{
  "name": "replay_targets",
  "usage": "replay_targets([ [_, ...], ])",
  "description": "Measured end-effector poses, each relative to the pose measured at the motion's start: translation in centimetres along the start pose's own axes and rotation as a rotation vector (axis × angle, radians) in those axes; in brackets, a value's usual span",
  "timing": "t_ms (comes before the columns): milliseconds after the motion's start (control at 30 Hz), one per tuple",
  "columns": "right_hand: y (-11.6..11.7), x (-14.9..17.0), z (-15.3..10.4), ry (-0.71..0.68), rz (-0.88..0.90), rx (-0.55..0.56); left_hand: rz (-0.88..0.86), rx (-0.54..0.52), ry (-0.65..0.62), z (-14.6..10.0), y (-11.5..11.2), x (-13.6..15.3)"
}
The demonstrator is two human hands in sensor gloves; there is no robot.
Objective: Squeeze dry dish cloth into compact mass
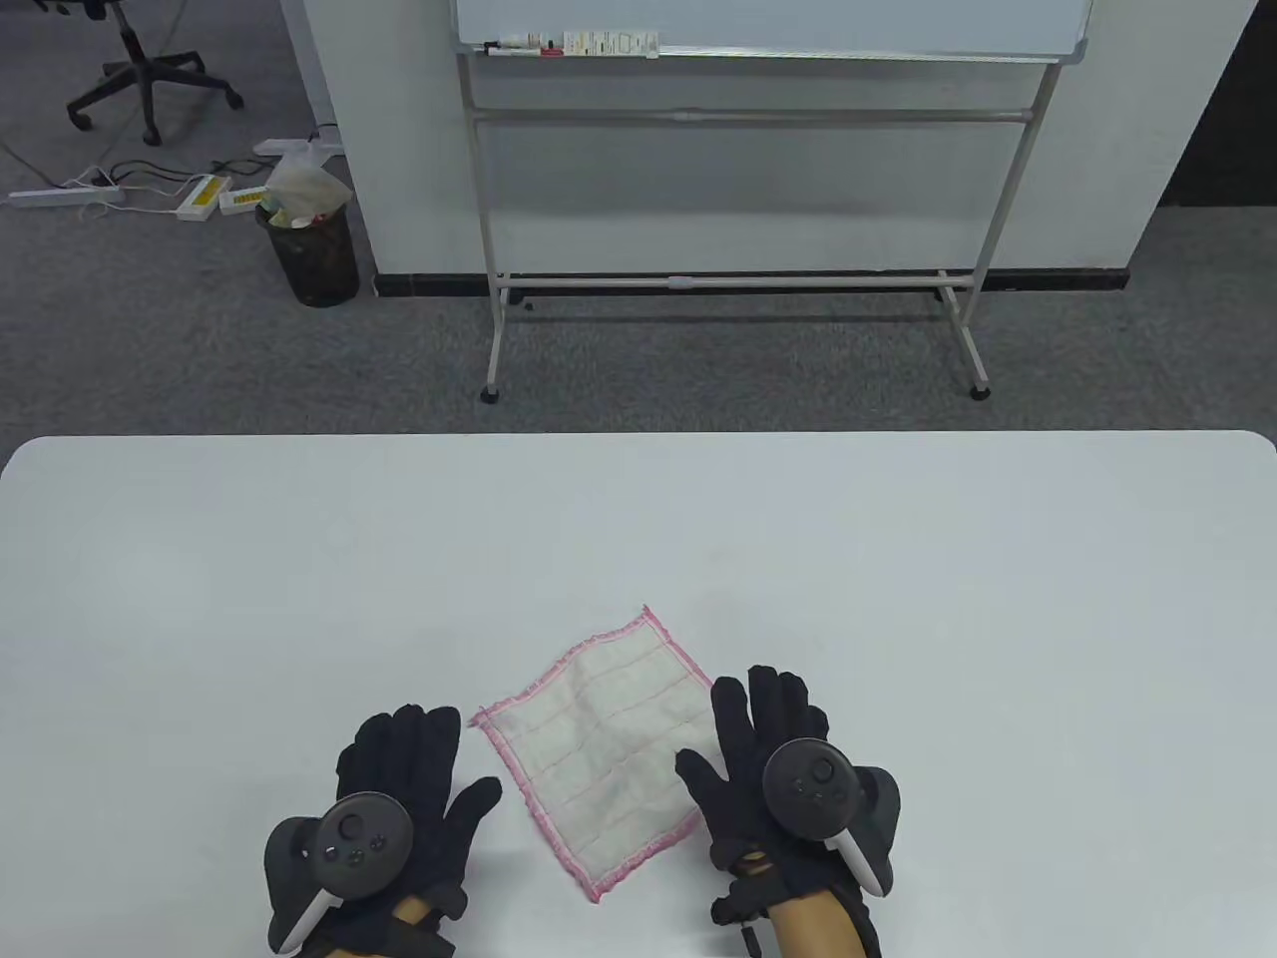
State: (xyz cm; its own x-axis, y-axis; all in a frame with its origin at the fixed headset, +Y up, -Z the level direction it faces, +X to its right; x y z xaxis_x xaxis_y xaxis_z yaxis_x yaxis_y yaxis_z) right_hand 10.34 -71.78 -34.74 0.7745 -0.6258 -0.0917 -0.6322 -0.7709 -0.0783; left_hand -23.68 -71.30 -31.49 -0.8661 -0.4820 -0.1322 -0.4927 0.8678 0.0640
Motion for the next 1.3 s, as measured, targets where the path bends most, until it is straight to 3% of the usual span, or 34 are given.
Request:
replay_targets([
  [367,0.1,-1.2,-0.1,-0.047,-0.027,-0.021,-0.017,0.034,0.014,0.3,-0.8,-0.2],
  [667,3.8,-1.5,0.4,-0.103,-0.066,-0.262,-0.047,0.048,0.013,0.2,-0.8,-0.2],
  [800,5.8,-1.6,0.4,-0.108,-0.179,-0.351,-0.056,0.065,0.003,0.2,-1.1,-0.5],
  [1033,10.0,-0.2,0.4,0.004,-0.336,-0.59,-0.047,0.101,0.005,0.4,-1.6,-0.6],
  [1133,10.9,0.5,0.4,0.026,-0.345,-0.61,-0.051,0.106,0.005,0.4,-1.6,-0.7],
  [1300,10.8,0.2,0.8,-0.03,-0.353,-0.504,-0.06,0.118,0.002,0.3,-1.8,-0.7],
])
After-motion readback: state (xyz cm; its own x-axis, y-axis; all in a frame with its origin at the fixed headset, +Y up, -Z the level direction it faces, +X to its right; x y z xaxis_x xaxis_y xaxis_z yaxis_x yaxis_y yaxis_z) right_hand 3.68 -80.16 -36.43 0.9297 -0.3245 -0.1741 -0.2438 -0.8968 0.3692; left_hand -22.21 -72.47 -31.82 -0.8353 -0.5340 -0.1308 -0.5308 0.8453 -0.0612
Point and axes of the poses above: the tracker on the back of each hand, its own x axis roughly to the little-finger side, its own z axis roughly from the wrist to the fingertips, y = z × x, the point moved 5 cm from there along z, roughly from the wrist to the fingertips, and after that the axes turned 4 degrees about y, right-handed, at the moved point
